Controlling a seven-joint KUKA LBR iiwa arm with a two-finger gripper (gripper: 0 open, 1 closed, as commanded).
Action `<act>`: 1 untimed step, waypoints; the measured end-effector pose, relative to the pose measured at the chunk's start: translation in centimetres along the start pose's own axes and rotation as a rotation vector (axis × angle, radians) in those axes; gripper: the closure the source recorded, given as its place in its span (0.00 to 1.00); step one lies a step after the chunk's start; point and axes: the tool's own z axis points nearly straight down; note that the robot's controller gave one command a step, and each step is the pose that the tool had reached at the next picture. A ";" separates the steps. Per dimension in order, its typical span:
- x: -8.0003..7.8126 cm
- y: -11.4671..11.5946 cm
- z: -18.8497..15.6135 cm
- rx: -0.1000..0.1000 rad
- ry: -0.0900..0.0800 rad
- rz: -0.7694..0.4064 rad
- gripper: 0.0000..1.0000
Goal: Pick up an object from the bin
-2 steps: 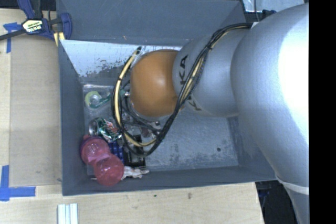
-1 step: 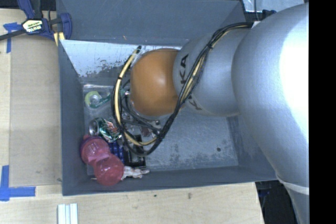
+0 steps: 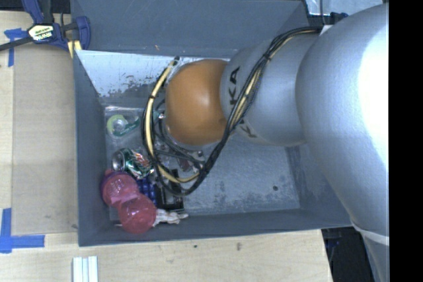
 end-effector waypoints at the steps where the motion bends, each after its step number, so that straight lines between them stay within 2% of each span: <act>1: 0.1 -0.1 -0.9 0.001 0.004 0.001 1.00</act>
Offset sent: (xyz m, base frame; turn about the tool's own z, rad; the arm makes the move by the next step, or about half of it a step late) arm 0.0000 0.0001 0.0321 0.0000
